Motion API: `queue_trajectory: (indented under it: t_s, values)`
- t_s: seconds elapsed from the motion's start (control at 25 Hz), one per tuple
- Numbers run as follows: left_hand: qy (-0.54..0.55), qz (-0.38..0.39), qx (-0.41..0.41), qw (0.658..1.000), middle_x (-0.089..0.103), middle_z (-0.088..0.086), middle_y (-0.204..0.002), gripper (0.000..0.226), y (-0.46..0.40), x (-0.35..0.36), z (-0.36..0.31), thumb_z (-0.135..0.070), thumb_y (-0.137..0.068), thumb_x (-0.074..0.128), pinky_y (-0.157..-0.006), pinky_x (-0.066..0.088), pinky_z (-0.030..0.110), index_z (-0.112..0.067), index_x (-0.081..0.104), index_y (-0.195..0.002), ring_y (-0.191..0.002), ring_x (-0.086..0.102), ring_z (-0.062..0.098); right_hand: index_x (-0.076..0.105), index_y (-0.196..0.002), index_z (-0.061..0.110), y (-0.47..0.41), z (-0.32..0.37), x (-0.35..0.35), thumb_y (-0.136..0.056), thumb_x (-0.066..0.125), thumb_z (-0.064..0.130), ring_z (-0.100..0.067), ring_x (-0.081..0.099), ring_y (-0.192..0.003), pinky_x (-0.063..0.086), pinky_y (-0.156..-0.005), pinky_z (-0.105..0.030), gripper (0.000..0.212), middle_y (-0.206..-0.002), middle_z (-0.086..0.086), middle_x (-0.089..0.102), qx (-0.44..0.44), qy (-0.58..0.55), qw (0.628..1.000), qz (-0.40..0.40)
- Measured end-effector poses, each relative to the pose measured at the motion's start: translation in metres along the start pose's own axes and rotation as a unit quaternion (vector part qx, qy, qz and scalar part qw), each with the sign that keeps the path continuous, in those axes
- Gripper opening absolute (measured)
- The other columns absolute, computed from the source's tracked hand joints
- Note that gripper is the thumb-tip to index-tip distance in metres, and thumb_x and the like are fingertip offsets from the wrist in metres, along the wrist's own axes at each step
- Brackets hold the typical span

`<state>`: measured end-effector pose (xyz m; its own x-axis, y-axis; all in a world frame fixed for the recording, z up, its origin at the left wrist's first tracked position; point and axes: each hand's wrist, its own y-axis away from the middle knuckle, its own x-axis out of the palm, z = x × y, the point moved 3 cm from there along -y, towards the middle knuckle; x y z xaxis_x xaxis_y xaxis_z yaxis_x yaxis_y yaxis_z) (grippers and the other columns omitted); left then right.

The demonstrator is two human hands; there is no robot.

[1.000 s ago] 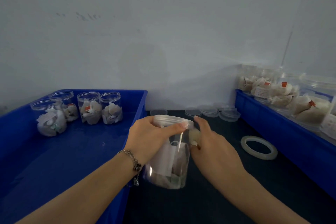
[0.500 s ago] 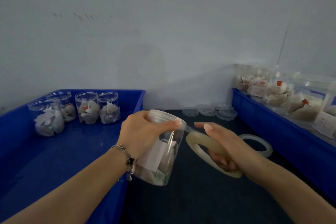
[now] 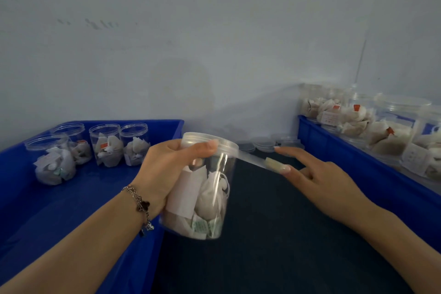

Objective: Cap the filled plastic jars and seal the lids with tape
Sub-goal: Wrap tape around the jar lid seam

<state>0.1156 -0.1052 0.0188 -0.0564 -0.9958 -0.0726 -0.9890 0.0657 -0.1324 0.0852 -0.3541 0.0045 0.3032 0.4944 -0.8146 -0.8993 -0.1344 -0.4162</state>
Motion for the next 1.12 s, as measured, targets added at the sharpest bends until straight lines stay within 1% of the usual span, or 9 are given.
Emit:
queue_trajectory:
  t_s: [0.12,0.24,0.4,0.56,0.68,0.8,0.92,1.0,1.12]
  values:
    - [0.041,0.032,-0.006,0.999,0.070,0.019,-0.090,0.065,0.003,0.001,-0.001,-0.051,-0.038,0.079,-0.060,0.057,0.034,-0.007,0.072,-0.086,-0.070,0.067,0.023,0.037,-0.128,0.057,-0.005,-0.003,0.006,-0.071,0.022,0.080,0.013,0.052,-0.055,0.030,-0.049,-0.017,0.064,-0.055,0.034,0.053,0.008,-0.007,1.000,-0.015]
    - [0.051,0.052,0.002,0.997,0.071,0.017,-0.092,0.052,0.006,-0.001,-0.001,-0.044,-0.041,0.087,-0.065,0.058,0.037,-0.015,0.074,-0.083,-0.076,0.069,0.024,0.037,-0.129,0.056,-0.011,-0.007,0.008,-0.069,0.027,0.083,0.004,0.051,-0.045,0.031,-0.046,-0.014,0.067,-0.047,0.018,0.053,0.019,-0.041,0.999,-0.018]
    - [0.070,0.086,-0.005,0.994,0.073,0.012,-0.095,0.058,0.003,0.000,0.003,-0.047,-0.043,0.077,-0.069,0.057,0.040,-0.014,0.075,-0.090,-0.089,0.070,0.023,0.038,-0.130,0.052,-0.019,-0.010,0.016,-0.065,0.035,0.085,-0.002,0.042,-0.038,0.033,-0.043,-0.014,0.073,-0.039,0.008,0.042,0.033,-0.088,0.996,0.000]
    - [0.107,0.132,-0.029,0.985,0.072,0.013,-0.101,0.046,0.001,0.005,0.007,-0.037,-0.054,0.075,-0.078,0.052,0.041,-0.012,0.076,-0.092,-0.095,0.068,0.026,0.039,-0.121,0.058,-0.027,-0.007,0.028,-0.063,0.036,0.086,-0.006,0.044,-0.043,0.046,-0.053,-0.033,0.065,-0.045,0.003,0.046,0.025,-0.120,0.992,0.011]
    - [0.123,0.156,-0.036,0.979,0.070,0.017,-0.102,0.050,0.003,0.007,0.006,-0.039,-0.051,0.075,-0.075,0.053,0.040,-0.010,0.075,-0.093,-0.089,0.069,0.027,0.037,-0.114,0.061,-0.028,-0.002,0.035,-0.063,0.037,0.086,-0.003,0.045,-0.042,0.044,-0.048,-0.024,0.057,-0.044,0.003,0.048,0.020,-0.153,0.988,0.011]
    - [0.125,0.180,-0.021,0.975,0.069,0.017,-0.105,0.054,0.006,0.010,0.004,-0.040,-0.050,0.073,-0.073,0.056,0.038,-0.011,0.075,-0.095,-0.091,0.069,0.025,0.042,-0.115,0.055,-0.027,0.006,0.039,-0.064,0.042,0.080,-0.001,0.047,-0.039,0.039,-0.042,-0.012,0.057,-0.044,0.007,0.052,0.021,-0.195,0.980,0.031]
    - [0.173,0.224,-0.038,0.958,0.070,0.016,-0.107,0.035,0.010,0.015,0.003,-0.030,-0.057,0.073,-0.073,0.059,0.035,-0.018,0.076,-0.090,-0.095,0.069,0.026,0.049,-0.112,0.056,-0.023,0.017,0.044,-0.064,0.045,0.074,-0.001,0.046,-0.041,0.040,-0.042,-0.017,0.052,-0.046,0.007,0.053,-0.002,-0.267,0.960,0.084]
    - [0.200,0.260,-0.075,0.942,0.067,0.019,-0.111,0.047,0.012,0.018,0.005,-0.034,-0.066,0.067,-0.074,0.059,0.038,-0.008,0.071,-0.105,-0.098,0.067,0.030,0.054,-0.101,0.064,-0.019,0.024,0.044,-0.066,0.044,0.075,-0.002,0.049,-0.046,0.043,-0.044,-0.018,0.038,-0.054,0.005,0.056,-0.033,-0.308,0.944,0.114]
    - [0.227,0.254,-0.091,0.936,0.072,0.018,-0.092,0.048,0.007,0.023,0.004,-0.036,-0.065,0.073,-0.061,0.058,0.033,-0.001,0.069,-0.097,-0.078,0.071,0.025,0.063,-0.096,0.051,-0.012,0.033,0.044,-0.067,0.041,0.083,-0.006,0.052,-0.049,0.044,-0.046,-0.017,0.048,-0.062,0.004,0.060,-0.056,-0.336,0.928,0.153]
